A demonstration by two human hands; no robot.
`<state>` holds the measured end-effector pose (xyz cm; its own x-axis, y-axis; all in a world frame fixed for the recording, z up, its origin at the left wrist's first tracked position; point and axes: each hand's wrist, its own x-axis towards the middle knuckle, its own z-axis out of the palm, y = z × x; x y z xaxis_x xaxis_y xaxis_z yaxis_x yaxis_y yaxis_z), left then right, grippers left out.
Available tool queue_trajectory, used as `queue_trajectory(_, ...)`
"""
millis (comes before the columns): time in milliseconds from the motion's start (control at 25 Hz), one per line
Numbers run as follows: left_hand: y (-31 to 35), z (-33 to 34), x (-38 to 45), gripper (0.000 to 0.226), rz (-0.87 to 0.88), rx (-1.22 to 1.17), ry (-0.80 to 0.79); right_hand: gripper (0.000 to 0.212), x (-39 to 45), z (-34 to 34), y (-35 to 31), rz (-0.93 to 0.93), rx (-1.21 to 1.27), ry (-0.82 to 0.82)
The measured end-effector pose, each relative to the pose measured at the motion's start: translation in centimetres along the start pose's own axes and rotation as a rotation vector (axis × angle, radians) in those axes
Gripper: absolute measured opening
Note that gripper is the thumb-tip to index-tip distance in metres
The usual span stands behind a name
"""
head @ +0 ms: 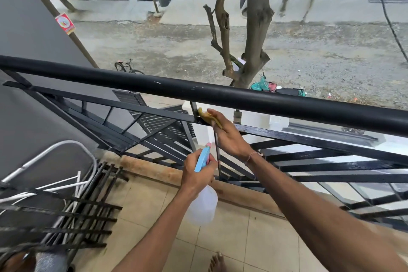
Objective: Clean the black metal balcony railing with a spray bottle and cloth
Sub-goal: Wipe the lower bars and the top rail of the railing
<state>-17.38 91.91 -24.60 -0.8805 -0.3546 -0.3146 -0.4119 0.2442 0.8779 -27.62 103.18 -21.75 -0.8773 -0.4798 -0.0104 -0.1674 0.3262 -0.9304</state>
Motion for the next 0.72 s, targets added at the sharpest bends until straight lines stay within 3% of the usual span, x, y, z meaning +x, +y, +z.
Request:
queue_trajectory(160,-1.0,-1.7,1.3,0.013,0.004,0.034,-0.009,0.03,-3.8,2.3,-0.4,0.383,0.69,0.39)
queue_trajectory(280,-1.1,-2.1,1.4,0.003,0.02,0.029,-0.039,0.029,-7.3,2.5,0.4,0.535,1.05,0.549)
queue_trajectory(400,-0.9,-1.8,1.5,0.003,0.024,-0.008,-0.052,0.031,-8.5,2.8,1.7,0.582,1.127,0.652)
queue_trajectory(560,-1.2,-1.4,1.9,0.008,0.017,-0.034,-0.041,0.019,-5.8,5.4,4.3,0.716,1.004,0.747)
queue_trajectory(720,-2.2,-1.5,2.6,0.001,0.095,0.031,-0.028,0.025,-1.0,8.1,5.2,0.65,0.939,0.735)
